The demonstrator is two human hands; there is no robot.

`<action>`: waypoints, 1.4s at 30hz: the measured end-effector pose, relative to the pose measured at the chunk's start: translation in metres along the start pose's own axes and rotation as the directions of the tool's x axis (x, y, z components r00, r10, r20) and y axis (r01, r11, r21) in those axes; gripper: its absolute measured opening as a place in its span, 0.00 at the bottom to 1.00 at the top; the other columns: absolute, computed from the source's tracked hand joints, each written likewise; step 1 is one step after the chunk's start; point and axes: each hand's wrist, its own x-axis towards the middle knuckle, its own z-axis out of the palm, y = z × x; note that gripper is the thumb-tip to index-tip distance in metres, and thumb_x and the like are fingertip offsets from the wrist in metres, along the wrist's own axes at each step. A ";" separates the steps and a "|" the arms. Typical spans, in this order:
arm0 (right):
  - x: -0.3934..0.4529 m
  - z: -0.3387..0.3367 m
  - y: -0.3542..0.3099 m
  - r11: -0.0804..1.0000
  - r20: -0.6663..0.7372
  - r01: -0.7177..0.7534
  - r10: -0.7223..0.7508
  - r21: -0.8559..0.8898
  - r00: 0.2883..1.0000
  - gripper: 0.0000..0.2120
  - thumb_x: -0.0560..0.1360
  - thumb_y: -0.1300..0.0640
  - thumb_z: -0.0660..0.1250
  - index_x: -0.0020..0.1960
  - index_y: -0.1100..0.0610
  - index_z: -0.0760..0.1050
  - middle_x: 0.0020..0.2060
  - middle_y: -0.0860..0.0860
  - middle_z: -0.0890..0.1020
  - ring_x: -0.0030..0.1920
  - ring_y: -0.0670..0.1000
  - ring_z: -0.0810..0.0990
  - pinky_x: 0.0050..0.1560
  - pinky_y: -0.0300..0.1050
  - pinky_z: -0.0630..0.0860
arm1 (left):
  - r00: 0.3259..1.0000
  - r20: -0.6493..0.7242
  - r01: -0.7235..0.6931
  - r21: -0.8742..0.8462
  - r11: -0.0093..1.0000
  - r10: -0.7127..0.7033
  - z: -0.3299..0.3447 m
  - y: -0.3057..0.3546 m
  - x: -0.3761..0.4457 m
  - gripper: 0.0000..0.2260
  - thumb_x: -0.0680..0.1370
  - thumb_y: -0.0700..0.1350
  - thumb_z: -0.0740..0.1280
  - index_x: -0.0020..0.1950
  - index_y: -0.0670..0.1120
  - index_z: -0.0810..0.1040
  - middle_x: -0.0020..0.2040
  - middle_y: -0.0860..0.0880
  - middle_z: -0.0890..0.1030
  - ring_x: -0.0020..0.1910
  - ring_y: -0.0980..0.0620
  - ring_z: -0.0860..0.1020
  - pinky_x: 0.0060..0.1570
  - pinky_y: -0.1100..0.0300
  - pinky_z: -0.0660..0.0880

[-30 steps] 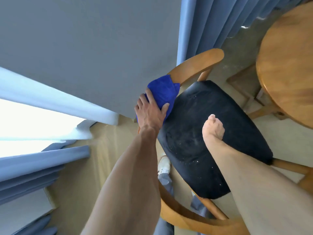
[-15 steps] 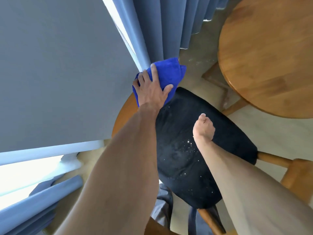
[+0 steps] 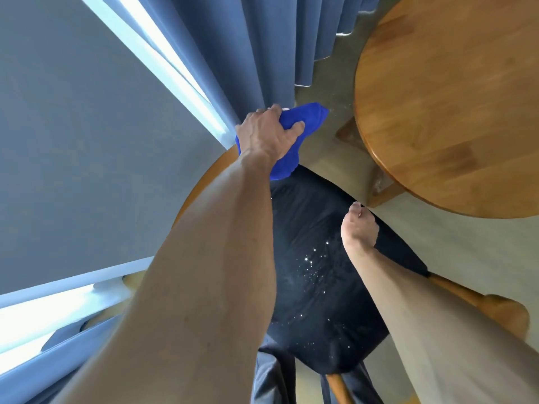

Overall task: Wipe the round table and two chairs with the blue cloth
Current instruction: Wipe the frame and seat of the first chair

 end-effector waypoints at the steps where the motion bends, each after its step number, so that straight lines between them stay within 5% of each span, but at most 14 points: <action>1: -0.001 0.002 -0.001 1.000 0.010 0.000 0.000 0.005 1.000 0.23 0.83 0.47 0.51 0.57 0.62 0.78 0.54 0.62 0.81 0.55 0.64 0.78 0.48 0.48 0.67 | 1.000 0.003 0.012 -0.010 1.000 -0.012 -0.001 -0.001 0.002 0.20 0.72 0.67 0.58 0.53 0.54 0.77 0.41 0.54 0.74 0.43 0.48 0.72 0.41 0.54 0.63; 5: -0.009 0.010 -0.009 1.000 0.058 0.012 -0.011 -0.016 0.998 0.22 0.83 0.46 0.52 0.57 0.60 0.78 0.54 0.60 0.81 0.48 0.62 0.78 0.42 0.45 0.70 | 1.000 0.002 0.005 -0.032 0.999 -0.005 0.000 -0.004 0.003 0.15 0.72 0.64 0.60 0.47 0.55 0.74 0.40 0.55 0.76 0.41 0.48 0.72 0.40 0.55 0.65; 12: -0.033 0.028 -0.012 0.998 0.091 0.049 -0.046 -0.037 0.995 0.21 0.82 0.46 0.53 0.56 0.59 0.77 0.53 0.59 0.81 0.53 0.62 0.78 0.49 0.49 0.70 | 1.000 0.022 -0.010 -0.069 0.998 0.011 -0.006 -0.014 -0.001 0.20 0.75 0.66 0.54 0.49 0.52 0.75 0.40 0.53 0.76 0.40 0.48 0.73 0.35 0.56 0.63; 18: -0.041 0.022 -0.037 0.989 0.037 0.138 -0.137 -0.044 0.990 0.21 0.82 0.47 0.53 0.61 0.60 0.75 0.54 0.60 0.81 0.56 0.62 0.77 0.55 0.54 0.75 | 0.998 0.063 -0.017 -0.136 0.991 0.026 -0.010 -0.035 -0.009 0.23 0.80 0.63 0.48 0.59 0.49 0.73 0.47 0.50 0.77 0.46 0.47 0.74 0.41 0.53 0.66; 22: -0.035 0.013 -0.058 0.973 -0.015 0.220 -0.221 -0.070 0.975 0.22 0.82 0.48 0.51 0.59 0.63 0.76 0.53 0.62 0.81 0.53 0.61 0.77 0.46 0.47 0.68 | 0.991 0.124 0.073 -0.182 0.981 -0.051 -0.012 -0.035 -0.009 0.25 0.79 0.64 0.47 0.62 0.51 0.74 0.46 0.50 0.78 0.48 0.46 0.76 0.42 0.53 0.67; 25: -0.036 0.011 -0.066 0.970 -0.017 0.237 -0.238 -0.047 0.971 0.22 0.82 0.48 0.52 0.59 0.63 0.77 0.53 0.61 0.81 0.54 0.61 0.77 0.48 0.46 0.66 | 0.979 0.145 0.171 -0.204 0.964 -0.143 -0.012 -0.047 -0.012 0.25 0.78 0.65 0.46 0.53 0.51 0.76 0.36 0.51 0.72 0.43 0.45 0.74 0.41 0.53 0.66; 30: -0.053 0.022 -0.056 0.968 0.049 0.246 -0.244 -0.050 0.969 0.23 0.82 0.46 0.52 0.61 0.62 0.76 0.57 0.60 0.81 0.58 0.61 0.77 0.53 0.48 0.68 | 0.953 0.172 0.284 -0.229 0.931 -0.248 -0.002 -0.102 -0.037 0.26 0.76 0.68 0.46 0.41 0.51 0.74 0.38 0.50 0.75 0.40 0.45 0.75 0.37 0.55 0.64; 36: -0.101 0.061 -0.041 0.972 0.167 0.234 -0.225 -0.036 0.960 0.21 0.82 0.46 0.52 0.50 0.60 0.76 0.51 0.57 0.82 0.54 0.59 0.76 0.51 0.47 0.66 | 0.925 0.312 0.323 -0.345 0.881 -0.217 -0.001 -0.164 -0.070 0.29 0.76 0.70 0.47 0.55 0.52 0.78 0.48 0.51 0.78 0.47 0.45 0.75 0.47 0.54 0.66; 42: -0.152 0.091 -0.043 0.974 0.194 0.227 -0.219 -0.022 0.956 0.24 0.81 0.44 0.50 0.54 0.59 0.78 0.54 0.56 0.81 0.58 0.59 0.76 0.62 0.54 0.67 | 0.905 0.367 0.376 -0.453 0.809 -0.216 0.002 -0.206 -0.118 0.27 0.79 0.68 0.48 0.56 0.49 0.76 0.52 0.49 0.78 0.49 0.45 0.75 0.50 0.54 0.67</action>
